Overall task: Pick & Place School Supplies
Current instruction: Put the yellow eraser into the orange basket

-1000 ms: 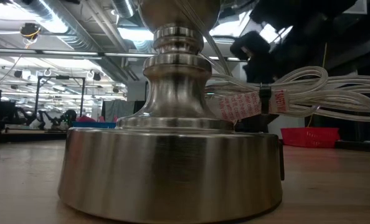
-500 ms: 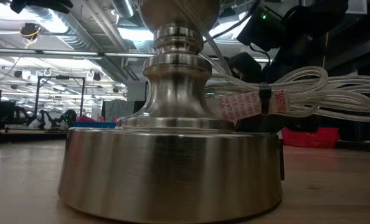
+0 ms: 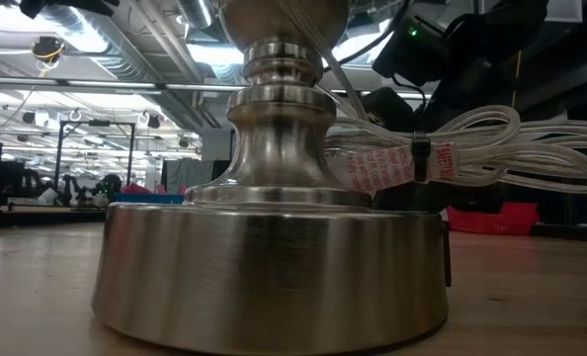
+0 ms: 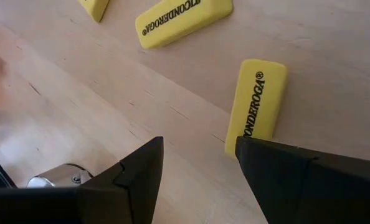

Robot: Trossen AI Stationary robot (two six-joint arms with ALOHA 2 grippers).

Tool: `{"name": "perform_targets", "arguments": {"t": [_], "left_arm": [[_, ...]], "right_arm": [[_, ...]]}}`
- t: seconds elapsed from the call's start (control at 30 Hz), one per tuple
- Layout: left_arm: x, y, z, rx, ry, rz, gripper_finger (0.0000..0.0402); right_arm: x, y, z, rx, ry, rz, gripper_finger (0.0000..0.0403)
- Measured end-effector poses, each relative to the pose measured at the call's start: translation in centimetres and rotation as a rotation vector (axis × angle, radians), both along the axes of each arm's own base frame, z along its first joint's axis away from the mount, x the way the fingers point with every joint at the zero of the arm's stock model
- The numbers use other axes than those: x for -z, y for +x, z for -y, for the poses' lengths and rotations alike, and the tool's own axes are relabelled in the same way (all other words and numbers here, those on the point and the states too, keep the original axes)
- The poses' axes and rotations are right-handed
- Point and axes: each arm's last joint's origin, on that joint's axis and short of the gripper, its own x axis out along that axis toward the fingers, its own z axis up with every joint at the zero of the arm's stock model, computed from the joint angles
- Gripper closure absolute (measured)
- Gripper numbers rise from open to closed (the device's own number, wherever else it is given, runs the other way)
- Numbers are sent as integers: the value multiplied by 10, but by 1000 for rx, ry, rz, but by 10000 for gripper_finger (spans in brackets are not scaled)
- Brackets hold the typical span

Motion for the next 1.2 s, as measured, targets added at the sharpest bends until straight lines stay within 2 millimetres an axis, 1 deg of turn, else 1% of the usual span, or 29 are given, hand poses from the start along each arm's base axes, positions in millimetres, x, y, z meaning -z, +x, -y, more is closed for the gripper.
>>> {"name": "perform_targets", "arguments": {"t": [0.23,0.37,0.43,0.53,0.73,0.9,1.03,1.2], "left_arm": [[-2,6,4,17,8,0,304],[-1,10,6,22,11,-16,304],[-1,12,7,23,14,-24,304],[0,13,8,23,17,-31,304],[0,14,9,23,19,-36,304],[0,14,9,20,23,-33,304],[0,14,8,15,29,-30,304],[-1,14,8,8,36,-26,304]], "right_arm": [[1,-2,9,0,-30,-32,190],[3,-8,14,23,-94,-75,190],[1,-7,17,38,-114,-65,190],[2,-8,18,37,-104,-70,190],[2,-8,17,29,-92,-68,190],[2,-8,10,14,-91,-66,193],[3,-9,2,14,-99,-77,209],[4,-12,-3,28,-109,-110,244]]}}
